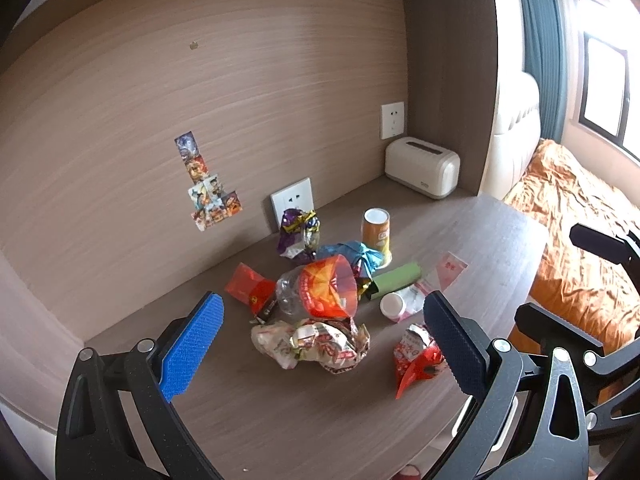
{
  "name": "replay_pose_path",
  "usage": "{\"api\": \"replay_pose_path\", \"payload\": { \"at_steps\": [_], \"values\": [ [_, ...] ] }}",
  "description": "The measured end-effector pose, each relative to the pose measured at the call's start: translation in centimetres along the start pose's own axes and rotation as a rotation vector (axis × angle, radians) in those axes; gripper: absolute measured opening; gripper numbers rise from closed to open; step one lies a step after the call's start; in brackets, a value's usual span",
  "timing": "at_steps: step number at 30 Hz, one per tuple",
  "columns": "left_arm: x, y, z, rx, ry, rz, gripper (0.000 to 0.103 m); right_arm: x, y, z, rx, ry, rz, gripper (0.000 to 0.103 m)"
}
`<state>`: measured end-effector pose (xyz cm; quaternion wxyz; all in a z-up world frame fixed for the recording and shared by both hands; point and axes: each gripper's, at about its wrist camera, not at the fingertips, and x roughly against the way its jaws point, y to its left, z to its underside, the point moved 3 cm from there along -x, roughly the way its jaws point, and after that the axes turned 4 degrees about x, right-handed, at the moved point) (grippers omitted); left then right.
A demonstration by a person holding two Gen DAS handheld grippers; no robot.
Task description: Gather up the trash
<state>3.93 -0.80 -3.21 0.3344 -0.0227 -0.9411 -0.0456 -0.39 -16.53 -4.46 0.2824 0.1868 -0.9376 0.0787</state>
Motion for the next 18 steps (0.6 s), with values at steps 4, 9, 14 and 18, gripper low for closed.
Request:
{"api": "replay_pose_path", "payload": {
  "at_steps": [4, 9, 14, 18],
  "values": [
    [-0.09, -0.18, -0.04, -0.009, -0.001, -0.002, 0.099, -0.05, -0.03, 0.08, -0.003, 0.000, -0.004, 0.100],
    [-0.15, -0.14, -0.05, -0.004, 0.002, 0.008, 0.099, -0.24, 0.00, 0.05, -0.001, 0.002, -0.006, 0.100],
    [-0.09, -0.17, -0.03, -0.009, -0.001, 0.002, 0.099, -0.27, 0.07, -0.08, 0.000, -0.001, -0.010, 0.100],
    [-0.07, -0.17, -0.01, -0.008, -0.001, 0.003, 0.099, -0.31, 0.14, -0.02, -0.001, -0.001, -0.010, 0.100]
  ]
}}
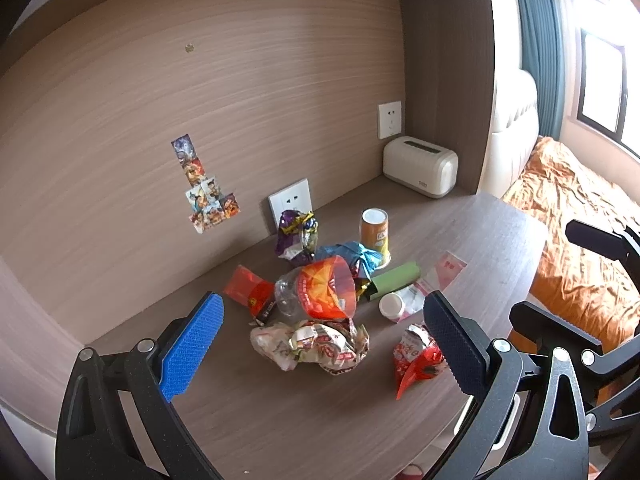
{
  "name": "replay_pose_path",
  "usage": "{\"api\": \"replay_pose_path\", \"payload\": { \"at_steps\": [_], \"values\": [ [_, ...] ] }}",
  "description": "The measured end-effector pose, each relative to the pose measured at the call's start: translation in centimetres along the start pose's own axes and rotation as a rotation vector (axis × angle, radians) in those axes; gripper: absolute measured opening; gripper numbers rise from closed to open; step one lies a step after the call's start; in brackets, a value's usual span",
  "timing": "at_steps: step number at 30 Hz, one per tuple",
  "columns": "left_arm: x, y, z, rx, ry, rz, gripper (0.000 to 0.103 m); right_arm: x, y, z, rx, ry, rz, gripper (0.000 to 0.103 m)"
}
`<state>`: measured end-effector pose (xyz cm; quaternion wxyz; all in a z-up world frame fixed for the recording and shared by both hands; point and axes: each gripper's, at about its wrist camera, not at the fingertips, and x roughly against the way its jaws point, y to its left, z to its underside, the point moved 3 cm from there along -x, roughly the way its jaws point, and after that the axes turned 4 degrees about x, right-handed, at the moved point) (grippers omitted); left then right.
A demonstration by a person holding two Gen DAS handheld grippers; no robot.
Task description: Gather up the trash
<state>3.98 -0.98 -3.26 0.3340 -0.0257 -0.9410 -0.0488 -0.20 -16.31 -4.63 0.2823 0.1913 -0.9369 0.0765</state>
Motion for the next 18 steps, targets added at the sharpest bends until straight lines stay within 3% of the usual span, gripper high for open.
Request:
{"api": "replay_pose_path", "payload": {
  "at_steps": [18],
  "values": [
    [-0.01, -0.03, -0.01, -0.001, 0.002, 0.003, 0.099, -0.13, 0.22, -0.15, -0.005, 0.003, -0.007, 0.100]
  ]
}}
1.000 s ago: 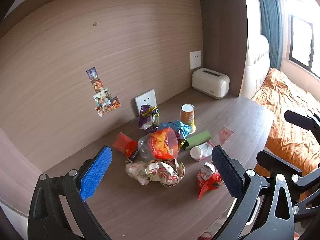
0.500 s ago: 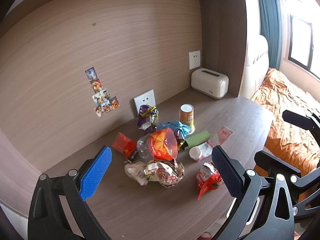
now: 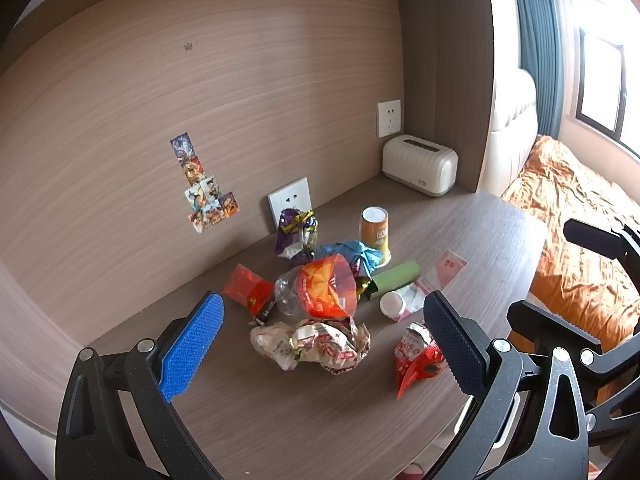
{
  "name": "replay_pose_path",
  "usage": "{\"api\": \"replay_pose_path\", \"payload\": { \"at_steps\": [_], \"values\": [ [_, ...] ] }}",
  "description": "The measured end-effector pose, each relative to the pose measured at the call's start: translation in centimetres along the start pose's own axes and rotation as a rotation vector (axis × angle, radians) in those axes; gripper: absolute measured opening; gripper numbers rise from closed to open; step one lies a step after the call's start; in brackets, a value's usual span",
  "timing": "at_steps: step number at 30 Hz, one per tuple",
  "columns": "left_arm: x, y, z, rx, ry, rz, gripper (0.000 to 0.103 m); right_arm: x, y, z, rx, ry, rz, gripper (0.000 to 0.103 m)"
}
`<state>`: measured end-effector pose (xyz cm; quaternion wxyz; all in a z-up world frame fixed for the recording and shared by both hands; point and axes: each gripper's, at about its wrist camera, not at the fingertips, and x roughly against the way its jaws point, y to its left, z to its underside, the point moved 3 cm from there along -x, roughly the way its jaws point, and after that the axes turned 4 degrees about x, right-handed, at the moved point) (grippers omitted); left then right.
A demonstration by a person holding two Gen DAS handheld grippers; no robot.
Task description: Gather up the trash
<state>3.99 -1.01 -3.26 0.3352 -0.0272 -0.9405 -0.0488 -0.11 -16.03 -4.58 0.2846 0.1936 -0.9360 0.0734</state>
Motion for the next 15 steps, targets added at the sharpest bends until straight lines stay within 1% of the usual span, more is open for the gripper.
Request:
{"api": "replay_pose_path", "payload": {
  "at_steps": [11, 15],
  "values": [
    [-0.17, 0.31, 0.25, 0.002, 0.002, 0.001, 0.099, -0.19, 0.32, 0.03, 0.005, 0.005, -0.001, 0.100],
    [-0.60, 0.82, 0.68, 0.003, 0.015, -0.002, 0.099, -0.48, 0.57, 0.20, 0.008, 0.014, -0.002, 0.100]
  ]
}}
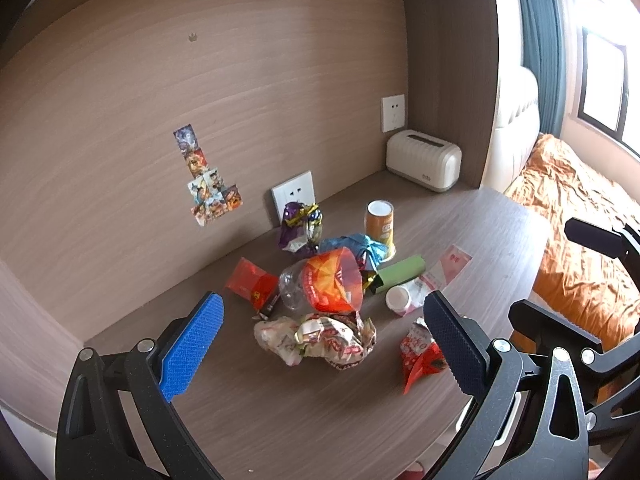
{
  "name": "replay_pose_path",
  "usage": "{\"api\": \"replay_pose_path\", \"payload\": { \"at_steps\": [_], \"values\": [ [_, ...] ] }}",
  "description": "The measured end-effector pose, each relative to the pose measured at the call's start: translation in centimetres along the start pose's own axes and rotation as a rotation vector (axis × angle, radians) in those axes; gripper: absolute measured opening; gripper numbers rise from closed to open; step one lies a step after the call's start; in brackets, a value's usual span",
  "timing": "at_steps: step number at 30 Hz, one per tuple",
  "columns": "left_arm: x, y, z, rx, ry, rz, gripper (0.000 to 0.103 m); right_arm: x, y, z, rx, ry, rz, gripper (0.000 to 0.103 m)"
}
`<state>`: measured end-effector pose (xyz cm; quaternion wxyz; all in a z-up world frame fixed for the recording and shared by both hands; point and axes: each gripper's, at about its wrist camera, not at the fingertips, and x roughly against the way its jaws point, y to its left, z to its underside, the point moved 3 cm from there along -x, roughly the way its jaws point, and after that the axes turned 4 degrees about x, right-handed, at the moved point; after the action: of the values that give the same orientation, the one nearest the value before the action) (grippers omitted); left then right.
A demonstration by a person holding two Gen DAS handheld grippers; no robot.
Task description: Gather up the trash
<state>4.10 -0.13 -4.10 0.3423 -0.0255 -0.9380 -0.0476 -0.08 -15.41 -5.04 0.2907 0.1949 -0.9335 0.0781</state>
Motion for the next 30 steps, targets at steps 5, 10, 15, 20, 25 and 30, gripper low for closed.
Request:
{"api": "replay_pose_path", "payload": {
  "at_steps": [5, 10, 15, 20, 25, 30],
  "values": [
    [-1.1, 0.7, 0.7, 0.014, 0.022, 0.002, 0.099, -0.8, 0.2, 0.5, 0.004, 0.017, 0.002, 0.100],
    [-3.5, 1.4, 2.2, 0.041, 0.078, 0.043, 0.099, -2.7, 0.6, 2.0, 0.017, 0.075, 0.014, 0.100],
    [-6.7, 1.3, 4.0, -0.012, 0.108, 0.044, 0.099, -5.0, 0.3, 4.0, -0.014, 0.146, 0.017, 0.100],
    [-11.4, 1.1, 5.4, -0.071, 0.178, 0.040, 0.099, -8.5, -0.3, 6.5, -0.070, 0.248, 0.008, 0.100],
    [-15.1, 1.0, 6.3, -0.100, 0.239, 0.065, 0.099, -11.7, 0.1, 7.9, -0.086, 0.319, 0.011, 0.100],
    [-17.3, 0.8, 6.6, -0.145, 0.253, 0.099, 0.099, -14.2, 0.6, 8.9, -0.078, 0.360, 0.035, 0.100]
  ]
}}
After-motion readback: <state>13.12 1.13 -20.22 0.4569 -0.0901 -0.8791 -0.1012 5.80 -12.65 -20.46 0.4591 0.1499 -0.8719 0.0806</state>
